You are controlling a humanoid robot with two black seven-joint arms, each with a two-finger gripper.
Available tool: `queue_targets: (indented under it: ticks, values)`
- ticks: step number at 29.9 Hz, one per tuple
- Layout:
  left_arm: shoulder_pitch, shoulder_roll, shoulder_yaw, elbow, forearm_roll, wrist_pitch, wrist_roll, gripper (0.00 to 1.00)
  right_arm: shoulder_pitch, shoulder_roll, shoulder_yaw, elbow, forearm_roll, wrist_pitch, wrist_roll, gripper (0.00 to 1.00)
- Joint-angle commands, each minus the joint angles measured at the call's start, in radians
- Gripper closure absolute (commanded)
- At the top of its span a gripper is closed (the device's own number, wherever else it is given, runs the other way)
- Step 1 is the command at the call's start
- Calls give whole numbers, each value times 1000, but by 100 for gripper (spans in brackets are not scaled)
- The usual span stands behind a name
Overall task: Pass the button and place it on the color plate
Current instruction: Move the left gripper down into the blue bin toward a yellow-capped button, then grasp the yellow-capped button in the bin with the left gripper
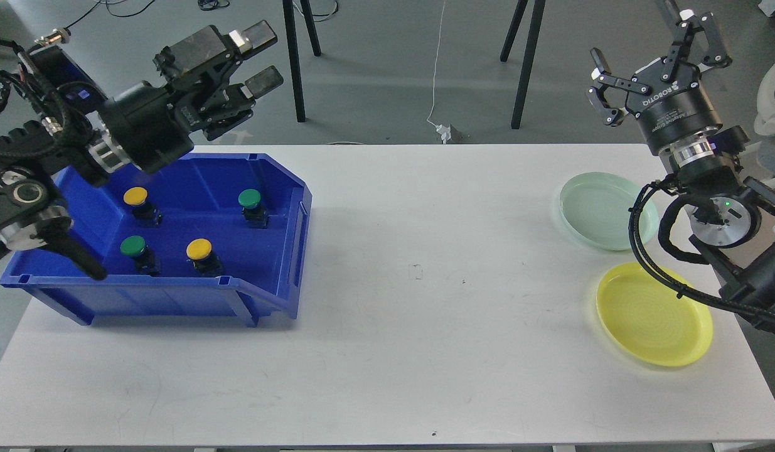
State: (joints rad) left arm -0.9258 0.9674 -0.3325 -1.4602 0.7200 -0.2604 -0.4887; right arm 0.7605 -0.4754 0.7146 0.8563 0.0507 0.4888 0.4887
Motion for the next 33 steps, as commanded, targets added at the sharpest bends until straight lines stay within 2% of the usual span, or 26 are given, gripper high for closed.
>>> queue_targets:
  ticks: [1, 6, 11, 20, 28, 33]
  values:
    - [-203, 115, 257, 0, 44, 1, 0, 14, -4, 1, 0, 0, 0, 0, 0, 1]
    - [-359, 131, 493, 11, 223, -2, 0, 14, -6, 3, 0, 0, 0, 0, 0, 1]
    - [-392, 100, 618, 75, 300, -2, 0, 14, -6, 3, 11, -3, -3, 0, 0, 1]
    - [-452, -128, 863, 320, 361, -14, 0, 14, -32, -2, 22, 0, 0, 0, 0, 1]
    - [-469, -205, 935, 445, 394, -13, 0, 14, -35, 4, 37, 0, 0, 0, 0, 1]
    - [-467, -233, 1007, 465, 394, -14, 0, 14, -36, 4, 39, 0, 0, 0, 0, 1]
